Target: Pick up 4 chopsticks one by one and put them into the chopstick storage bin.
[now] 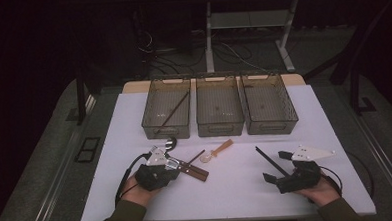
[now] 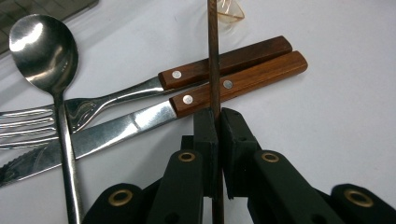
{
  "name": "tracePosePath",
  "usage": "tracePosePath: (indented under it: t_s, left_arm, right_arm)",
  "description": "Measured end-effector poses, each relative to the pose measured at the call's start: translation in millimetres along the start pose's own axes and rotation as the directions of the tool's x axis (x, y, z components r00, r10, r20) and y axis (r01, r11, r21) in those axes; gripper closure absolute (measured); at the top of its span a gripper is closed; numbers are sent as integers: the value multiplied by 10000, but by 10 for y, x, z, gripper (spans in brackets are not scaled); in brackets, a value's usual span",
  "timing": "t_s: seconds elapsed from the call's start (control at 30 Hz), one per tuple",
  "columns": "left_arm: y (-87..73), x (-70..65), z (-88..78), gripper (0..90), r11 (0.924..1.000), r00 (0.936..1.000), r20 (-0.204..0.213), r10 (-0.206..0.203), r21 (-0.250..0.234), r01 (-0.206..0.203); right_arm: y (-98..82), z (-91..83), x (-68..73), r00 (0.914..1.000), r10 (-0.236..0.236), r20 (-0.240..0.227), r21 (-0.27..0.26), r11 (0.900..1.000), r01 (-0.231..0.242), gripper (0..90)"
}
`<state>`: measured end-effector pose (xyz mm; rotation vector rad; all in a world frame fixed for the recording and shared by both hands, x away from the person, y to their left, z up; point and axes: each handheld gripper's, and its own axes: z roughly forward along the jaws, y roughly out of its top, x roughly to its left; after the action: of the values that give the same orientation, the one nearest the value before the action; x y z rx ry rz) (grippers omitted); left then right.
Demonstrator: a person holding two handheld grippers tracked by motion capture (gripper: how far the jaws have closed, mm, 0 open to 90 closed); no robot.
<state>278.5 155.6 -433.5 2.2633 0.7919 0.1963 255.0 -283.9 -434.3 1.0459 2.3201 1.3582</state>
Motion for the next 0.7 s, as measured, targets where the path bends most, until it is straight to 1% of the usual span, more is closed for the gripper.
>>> tracePosePath:
  t_s: [0.1, 0.13, 0.27, 0.33, 0.37, 0.4, 0.47, 0.6, 0.63, 0.7]
  left_arm:
    - [-2, 9, -33, 844, 9999, 10000, 57, -35, -134, 36]
    - [-1, 17, -48, 844, 9999, 10000, 54, 9, -105, -8]
    - [-7, 40, -85, 844, 9993, 9999, 81, -142, -347, 145]
    - [-7, 57, -107, 844, 9993, 9999, 111, -132, -352, 136]
    - [-7, 57, -113, 844, 9990, 9997, 126, -206, -404, 211]
    - [-6, 65, -119, 844, 9990, 9998, 139, -143, -431, 149]
    - [0, 67, -132, 844, 9987, 9997, 163, -161, -489, 169]
    - [20, 66, -157, 843, 9973, 9995, 189, -249, -690, 261]
    - [25, 72, -169, 843, 9973, 9996, 187, -210, -703, 222]
    - [32, 77, -186, 843, 9957, 9993, 200, -303, -871, 319]
  right_arm:
    - [-2, 9, -2, 10000, -4, 20, 8, 10000, 4, 14]
    - [-3, 11, -2, 10000, -8, 30, 21, 10000, 8, 14]
    - [-4, 12, -1, 10000, -48, 29, 45, 10000, 48, 14]
    - [-4, 12, 0, 10000, -51, 8, 42, 10000, 51, 14]
    - [-4, 13, -2, 10000, -50, 13, 50, 10000, 50, 14]
    - [-4, 15, -3, 10000, -40, 3, 45, 10000, 40, 14]
    - [-4, 15, -5, 10000, -47, -12, 47, 10000, 47, 14]
    - [-4, 13, -7, 10000, -44, -29, 28, 10000, 44, 14]
    - [-4, 13, -5, 10000, -42, -27, 29, 10000, 42, 14]
    - [-4, 13, -1, 10000, -67, -24, 42, 10000, 67, 14]
